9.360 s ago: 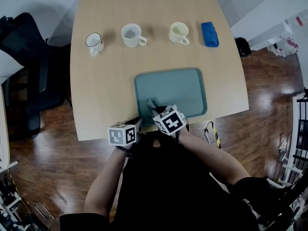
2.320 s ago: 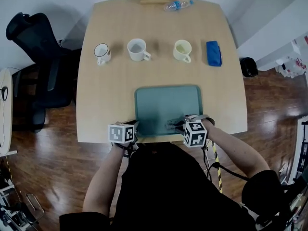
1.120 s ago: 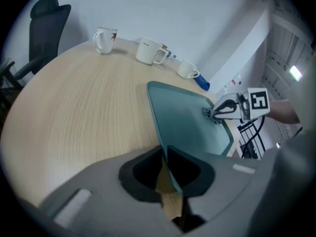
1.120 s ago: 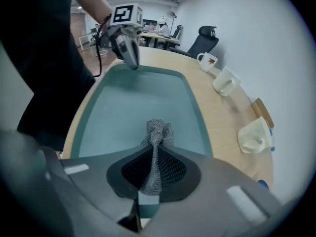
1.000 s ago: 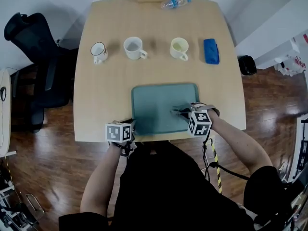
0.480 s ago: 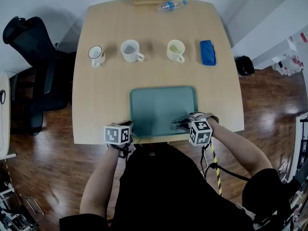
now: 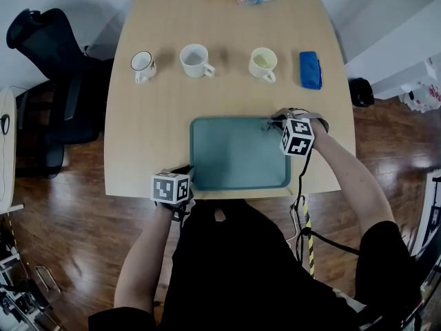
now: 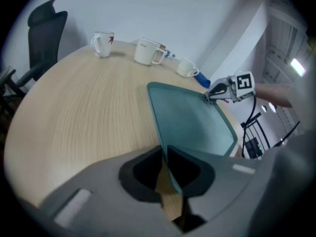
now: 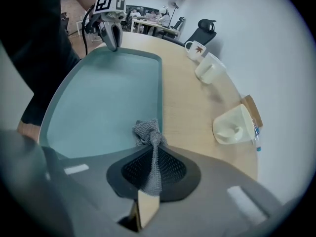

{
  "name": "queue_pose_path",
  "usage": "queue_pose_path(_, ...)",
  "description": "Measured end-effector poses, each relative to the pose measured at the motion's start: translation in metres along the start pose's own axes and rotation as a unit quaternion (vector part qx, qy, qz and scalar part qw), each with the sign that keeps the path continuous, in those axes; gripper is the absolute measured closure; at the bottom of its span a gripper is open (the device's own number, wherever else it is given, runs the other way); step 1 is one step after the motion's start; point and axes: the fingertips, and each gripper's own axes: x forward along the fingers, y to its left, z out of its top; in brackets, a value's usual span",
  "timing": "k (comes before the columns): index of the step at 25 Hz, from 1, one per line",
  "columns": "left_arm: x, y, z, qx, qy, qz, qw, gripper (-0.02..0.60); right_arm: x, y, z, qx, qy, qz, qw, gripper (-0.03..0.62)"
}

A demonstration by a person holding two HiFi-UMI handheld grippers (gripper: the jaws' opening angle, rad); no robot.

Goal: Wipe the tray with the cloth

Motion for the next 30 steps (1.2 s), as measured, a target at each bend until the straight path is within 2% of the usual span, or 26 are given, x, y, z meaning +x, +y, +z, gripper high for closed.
queue_pose_path(4,-0.003,0.005,0.000,-0.002,-0.002,0.010,0.9999,0.540,-0.004,0.027,-0.001,-0.001,-0.007,0.011,1.000,0.569)
queue_pose_path(7,0.001,0.002,-0.002,-0.004,-0.002,-0.005,1.0000,0.540,-0.016,0.070,-0.001,0.000,-0.018,0.032,0.999,0.569)
queue_pose_path(14,0.000,0.002,-0.004,-0.005,-0.009,-0.015,0.9998,0.540,-0.045,0.171,0.007,0.003,-0.033,0.096,0.995,0.569)
queue_pose_path(19,-0.001,0.001,-0.004,-0.004,-0.008,-0.022,0.9997,0.540,-0.056,0.205,0.016,0.023,-0.049,0.159,0.986,0.569)
queue_pose_path(21,-0.003,0.002,-0.003,-0.005,-0.007,-0.015,0.9998,0.540,-0.054,0.196,0.014,0.015,-0.049,0.162,0.986,0.569)
queue_pose_path(22,-0.004,0.003,-0.002,-0.005,-0.007,-0.011,0.9999,0.540,-0.051,0.183,0.011,0.008,-0.044,0.148,0.988,0.569)
queue_pose_path(27,-0.003,0.000,-0.001,-0.007,-0.004,-0.016,0.9998,0.540,-0.027,0.064,-0.008,-0.006,-0.006,0.026,1.000,0.569)
queue_pose_path(30,-0.003,0.000,0.000,-0.009,-0.004,-0.012,0.9999,0.540,-0.014,0.005,-0.024,-0.003,0.020,-0.011,1.000,0.569)
